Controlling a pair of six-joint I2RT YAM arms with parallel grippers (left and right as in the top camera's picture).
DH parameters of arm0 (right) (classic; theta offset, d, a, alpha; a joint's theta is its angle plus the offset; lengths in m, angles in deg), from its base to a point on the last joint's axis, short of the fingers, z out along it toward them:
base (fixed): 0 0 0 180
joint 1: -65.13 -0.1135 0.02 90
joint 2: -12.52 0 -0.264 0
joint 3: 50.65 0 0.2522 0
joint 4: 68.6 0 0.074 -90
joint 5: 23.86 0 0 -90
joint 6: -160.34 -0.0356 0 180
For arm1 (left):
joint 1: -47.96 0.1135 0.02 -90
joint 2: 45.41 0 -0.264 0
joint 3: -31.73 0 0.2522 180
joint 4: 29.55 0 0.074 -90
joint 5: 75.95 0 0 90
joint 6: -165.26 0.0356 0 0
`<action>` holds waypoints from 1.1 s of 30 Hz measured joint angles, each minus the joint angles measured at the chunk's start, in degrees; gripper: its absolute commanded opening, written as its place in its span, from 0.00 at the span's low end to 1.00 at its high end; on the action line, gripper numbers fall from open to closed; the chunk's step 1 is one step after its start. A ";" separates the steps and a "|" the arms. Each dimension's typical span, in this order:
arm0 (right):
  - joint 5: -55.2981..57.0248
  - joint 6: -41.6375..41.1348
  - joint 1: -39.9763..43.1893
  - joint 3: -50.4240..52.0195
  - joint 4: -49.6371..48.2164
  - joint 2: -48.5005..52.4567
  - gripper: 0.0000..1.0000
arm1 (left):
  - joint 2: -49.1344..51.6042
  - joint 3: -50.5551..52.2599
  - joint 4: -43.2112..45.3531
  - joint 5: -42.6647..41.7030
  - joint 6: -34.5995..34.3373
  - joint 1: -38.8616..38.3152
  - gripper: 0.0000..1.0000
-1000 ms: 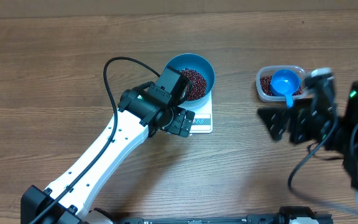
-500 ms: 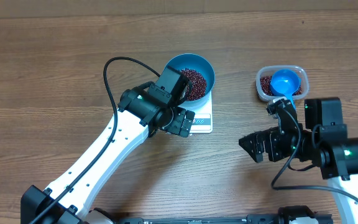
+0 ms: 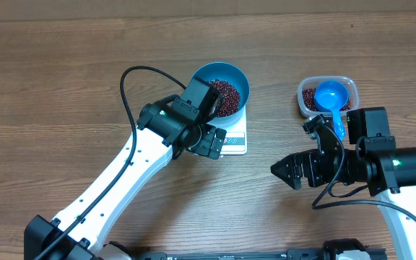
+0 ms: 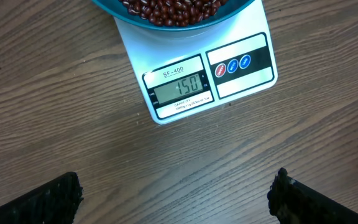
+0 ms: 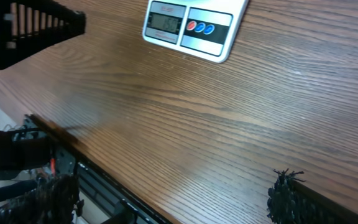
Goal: Scoop item into bowl and weigh 150g on scale
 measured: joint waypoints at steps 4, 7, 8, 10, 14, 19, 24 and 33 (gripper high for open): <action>-0.42 0.02 0.00 0.00 0.74 0.00 1.00 | 0.00 0.00 0.00 0.00 0.00 0.00 0.99; -0.24 0.00 0.00 0.00 1.25 0.00 1.00 | 0.00 0.00 0.00 0.00 0.00 0.00 0.99; 0.26 0.04 0.00 0.00 1.20 0.00 1.00 | 0.00 0.00 0.00 0.00 0.00 0.00 1.00; 1.40 0.07 0.00 0.00 1.11 0.00 1.00 | 0.00 0.00 0.00 0.00 0.00 0.00 1.00; 4.48 2.03 0.00 0.00 -0.98 0.00 1.00 | 0.00 0.00 0.00 0.00 0.00 0.00 1.00; 5.90 9.11 0.00 0.00 -5.68 -0.04 1.00 | 0.00 0.00 0.00 0.00 0.00 0.00 1.00; 6.97 14.23 0.00 0.02 -9.22 -3.41 1.00 | 0.00 0.00 -0.02 0.00 0.00 0.00 1.00; 9.55 16.96 2.38 9.64 -24.57 -24.41 1.00 | 0.00 0.00 0.02 0.00 0.00 0.00 1.00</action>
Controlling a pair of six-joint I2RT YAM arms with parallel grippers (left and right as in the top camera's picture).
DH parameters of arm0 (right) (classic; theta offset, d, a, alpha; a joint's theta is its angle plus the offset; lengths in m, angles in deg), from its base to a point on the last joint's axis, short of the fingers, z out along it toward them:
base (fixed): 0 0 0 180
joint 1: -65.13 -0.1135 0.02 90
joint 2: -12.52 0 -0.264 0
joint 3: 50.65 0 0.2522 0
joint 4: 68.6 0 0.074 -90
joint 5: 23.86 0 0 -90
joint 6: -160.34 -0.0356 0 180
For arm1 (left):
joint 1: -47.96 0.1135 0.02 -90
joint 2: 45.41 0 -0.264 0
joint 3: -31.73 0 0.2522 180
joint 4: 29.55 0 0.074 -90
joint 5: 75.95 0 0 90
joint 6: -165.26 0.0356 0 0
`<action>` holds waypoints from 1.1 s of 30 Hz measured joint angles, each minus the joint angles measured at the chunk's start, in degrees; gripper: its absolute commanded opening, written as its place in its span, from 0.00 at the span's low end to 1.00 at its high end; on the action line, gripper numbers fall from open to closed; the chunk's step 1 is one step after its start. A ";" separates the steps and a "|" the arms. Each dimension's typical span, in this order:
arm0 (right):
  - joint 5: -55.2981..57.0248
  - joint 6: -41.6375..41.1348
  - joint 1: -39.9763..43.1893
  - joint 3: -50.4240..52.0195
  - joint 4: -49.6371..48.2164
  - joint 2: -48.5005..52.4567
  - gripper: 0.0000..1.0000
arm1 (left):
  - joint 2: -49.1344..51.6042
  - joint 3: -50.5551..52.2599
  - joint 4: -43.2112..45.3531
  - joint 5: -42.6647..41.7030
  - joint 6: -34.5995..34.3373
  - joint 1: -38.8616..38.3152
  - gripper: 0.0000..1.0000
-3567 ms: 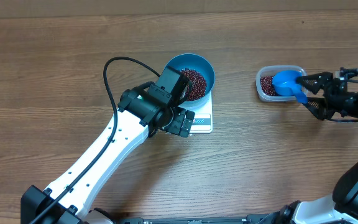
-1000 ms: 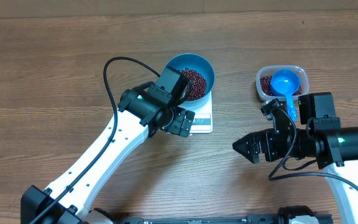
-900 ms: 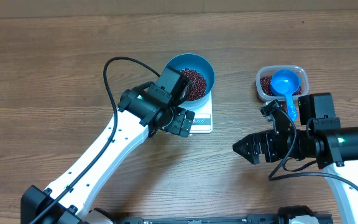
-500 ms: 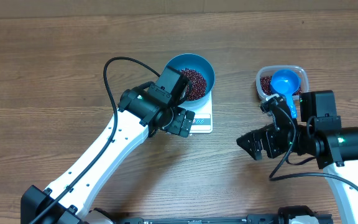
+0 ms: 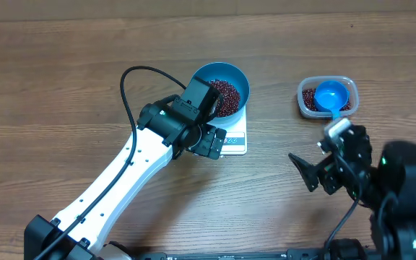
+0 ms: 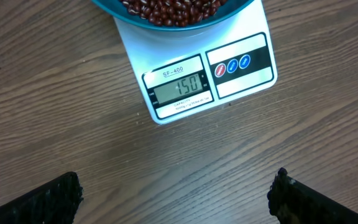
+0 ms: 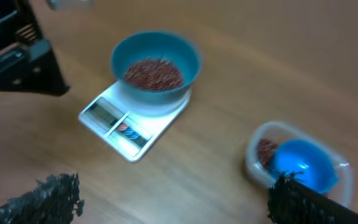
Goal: Scoop item into bowl and weigh 150g on scale
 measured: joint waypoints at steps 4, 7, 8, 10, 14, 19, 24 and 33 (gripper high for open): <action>-1.18 0.22 2.71 10.05 -9.22 -6.47 1.00 | 0.00 0.00 0.02 0.00 0.00 0.00 1.00; -3.65 0.17 4.09 18.16 -17.81 -11.10 1.00 | 0.00 0.00 0.00 0.00 0.00 0.00 0.99; -4.33 0.24 4.22 20.50 -20.39 -12.57 1.00 | 0.00 0.00 0.00 0.00 0.00 0.00 1.00; -6.03 0.20 4.39 25.59 -25.18 -15.76 1.00 | 0.00 0.00 0.00 0.00 0.00 0.00 1.00; -8.37 -0.42 4.44 34.88 -33.77 -21.31 1.00 | 0.00 0.00 -0.02 0.00 0.00 0.00 1.00; -9.29 -1.84 4.59 41.33 -37.90 -28.55 1.00 | 0.00 0.00 0.00 0.00 0.00 0.00 1.00; -7.78 -3.26 5.03 43.17 -38.34 -34.71 1.00 | 0.00 0.00 -0.02 0.00 0.00 0.00 0.99; -4.28 -4.17 5.18 45.48 -40.68 -36.63 1.00 | 0.00 0.00 -0.02 0.00 0.00 0.00 1.00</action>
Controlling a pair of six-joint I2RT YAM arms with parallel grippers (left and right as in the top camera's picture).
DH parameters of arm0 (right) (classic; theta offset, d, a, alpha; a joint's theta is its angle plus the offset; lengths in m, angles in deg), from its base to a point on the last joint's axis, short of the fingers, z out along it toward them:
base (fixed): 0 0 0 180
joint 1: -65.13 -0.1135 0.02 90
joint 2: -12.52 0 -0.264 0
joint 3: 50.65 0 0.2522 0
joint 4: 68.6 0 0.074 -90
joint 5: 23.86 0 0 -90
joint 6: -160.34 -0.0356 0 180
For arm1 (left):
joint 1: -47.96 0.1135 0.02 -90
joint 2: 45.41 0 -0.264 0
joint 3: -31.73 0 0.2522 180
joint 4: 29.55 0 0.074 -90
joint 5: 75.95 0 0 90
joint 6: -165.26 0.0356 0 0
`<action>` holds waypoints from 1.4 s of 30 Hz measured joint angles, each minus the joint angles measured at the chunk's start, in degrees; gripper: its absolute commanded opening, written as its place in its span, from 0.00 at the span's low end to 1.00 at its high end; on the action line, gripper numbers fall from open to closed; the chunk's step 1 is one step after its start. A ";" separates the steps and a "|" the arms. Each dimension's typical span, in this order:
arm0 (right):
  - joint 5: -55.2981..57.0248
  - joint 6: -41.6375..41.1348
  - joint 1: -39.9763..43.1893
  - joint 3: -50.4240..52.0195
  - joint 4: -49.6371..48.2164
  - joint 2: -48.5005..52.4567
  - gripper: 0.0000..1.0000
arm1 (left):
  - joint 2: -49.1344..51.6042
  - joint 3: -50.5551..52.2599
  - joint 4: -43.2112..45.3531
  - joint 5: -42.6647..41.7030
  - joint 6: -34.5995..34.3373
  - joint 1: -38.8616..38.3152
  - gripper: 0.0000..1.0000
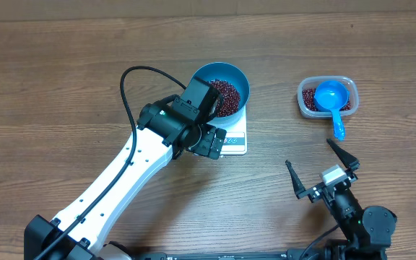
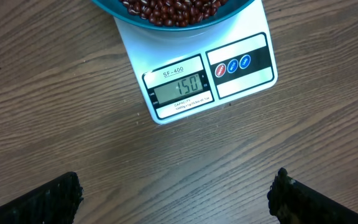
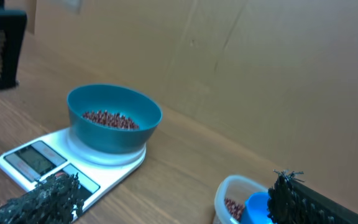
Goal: Scoop item into bowl and weigh 150g on scale
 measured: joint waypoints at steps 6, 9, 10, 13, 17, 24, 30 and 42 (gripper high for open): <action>0.92 -0.20 0.00 2.54 -1.01 0.00 1.00 | 0.00 0.00 0.00 0.00 0.00 0.00 1.00; 1.09 -0.17 0.00 2.54 -1.22 0.00 1.00 | 0.00 0.00 0.00 0.00 0.00 0.00 0.99; 1.09 -0.15 0.00 2.60 -1.68 0.00 1.00 | 0.00 0.00 0.00 0.00 0.00 0.00 1.00; 1.20 -0.15 0.00 2.95 -4.35 -0.02 1.00 | 0.00 0.00 0.02 0.00 0.00 0.00 0.99; 1.36 -0.15 0.00 3.21 -4.46 -0.04 1.00 | 0.00 0.00 0.00 0.00 0.00 0.00 0.99; 1.49 -0.22 0.00 3.23 -4.55 -0.04 1.00 | 0.00 0.00 0.00 0.00 0.00 0.00 0.99; 1.49 -0.15 0.00 3.23 -4.59 -0.04 1.00 | 0.00 0.00 0.00 0.00 0.00 0.00 0.99; 1.51 -0.15 0.00 3.23 -4.59 -0.04 1.00 | 0.00 0.00 0.00 0.00 0.00 0.00 0.99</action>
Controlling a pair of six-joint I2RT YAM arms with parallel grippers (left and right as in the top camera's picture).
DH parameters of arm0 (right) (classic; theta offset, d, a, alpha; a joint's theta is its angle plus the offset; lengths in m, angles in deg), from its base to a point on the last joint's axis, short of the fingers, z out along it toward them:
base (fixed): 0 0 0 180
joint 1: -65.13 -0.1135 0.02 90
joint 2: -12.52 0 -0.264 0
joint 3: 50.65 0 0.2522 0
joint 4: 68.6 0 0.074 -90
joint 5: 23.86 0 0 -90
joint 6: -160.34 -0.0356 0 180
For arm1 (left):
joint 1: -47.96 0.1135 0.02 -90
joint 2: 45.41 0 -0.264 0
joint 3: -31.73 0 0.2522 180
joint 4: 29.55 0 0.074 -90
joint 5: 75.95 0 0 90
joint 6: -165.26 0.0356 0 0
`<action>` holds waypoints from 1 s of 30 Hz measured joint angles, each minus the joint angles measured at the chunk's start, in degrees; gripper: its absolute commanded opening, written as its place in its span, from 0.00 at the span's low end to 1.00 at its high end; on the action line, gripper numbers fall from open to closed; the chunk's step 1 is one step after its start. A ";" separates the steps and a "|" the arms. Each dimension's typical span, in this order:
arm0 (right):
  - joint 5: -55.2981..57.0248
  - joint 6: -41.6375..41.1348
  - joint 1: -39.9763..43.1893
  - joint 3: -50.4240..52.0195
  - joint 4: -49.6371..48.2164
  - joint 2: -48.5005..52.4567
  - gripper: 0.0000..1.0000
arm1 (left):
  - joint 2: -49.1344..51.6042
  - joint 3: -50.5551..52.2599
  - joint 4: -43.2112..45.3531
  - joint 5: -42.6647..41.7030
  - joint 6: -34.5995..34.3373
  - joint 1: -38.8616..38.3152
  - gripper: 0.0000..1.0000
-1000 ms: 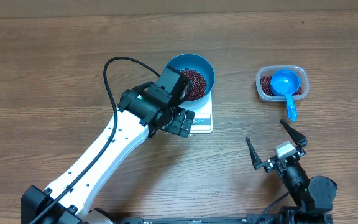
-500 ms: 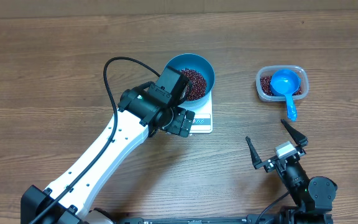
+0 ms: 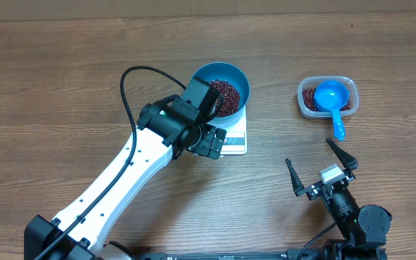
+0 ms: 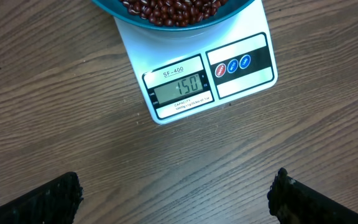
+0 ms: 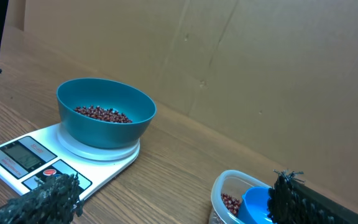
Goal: Scoop item into bowl and weigh 150g on scale
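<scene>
A teal bowl (image 3: 226,89) of red beans (image 3: 225,97) sits on the white scale (image 3: 235,139). In the left wrist view the scale's display (image 4: 178,88) reads 150. A blue scoop (image 3: 332,99) rests in the clear tub (image 3: 326,97) of beans at the right. My left gripper (image 4: 174,194) hangs open over bare wood just in front of the scale. My right gripper (image 3: 321,169) is open and empty, low at the front right, facing the bowl (image 5: 106,111) and tub (image 5: 238,196).
Behind the table stands a brown cardboard wall (image 5: 260,68). The left arm (image 3: 132,173) and its black cable (image 3: 128,101) stretch from the front left to the scale.
The right gripper has shifted very slightly, so the bowl and scale sit a little further left in its view. The left arm and the reading of 150 are unchanged.
The right gripper was open in front of the tub, pointing left over the table, with the scoop lying in the tub. It then stood turned and further forward, then low at the front right edge, where it stays. The left gripper held still and the scale read 150 throughout.
</scene>
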 measured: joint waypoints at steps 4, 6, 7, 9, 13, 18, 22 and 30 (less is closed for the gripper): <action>0.00 -0.02 0.00 0.00 0.00 0.00 1.00 | 0.00 0.00 0.00 0.00 0.00 0.00 0.99; 0.00 0.00 0.00 0.00 0.02 0.00 1.00 | 0.00 0.00 0.00 0.00 0.00 0.00 1.00; -0.02 0.00 0.00 0.00 0.02 0.00 1.00 | 0.00 0.00 0.00 0.00 0.00 0.00 0.99; 0.00 0.00 0.00 0.00 0.02 0.00 1.00 | 0.00 0.00 0.00 0.00 0.00 0.00 0.99; 0.00 0.00 0.00 0.00 0.00 0.00 1.00 | 0.00 0.00 0.00 0.00 0.00 0.00 1.00; -0.02 -0.04 0.00 0.02 0.00 0.00 1.00 | 0.00 0.00 0.00 0.00 0.00 0.00 0.99; 0.00 -0.02 0.00 0.02 0.00 0.00 1.00 | 0.00 0.00 0.00 0.02 0.00 0.00 1.00; 0.00 -0.04 0.00 0.02 0.02 0.00 1.00 | -8.61 0.02 -0.66 0.26 0.00 0.02 1.00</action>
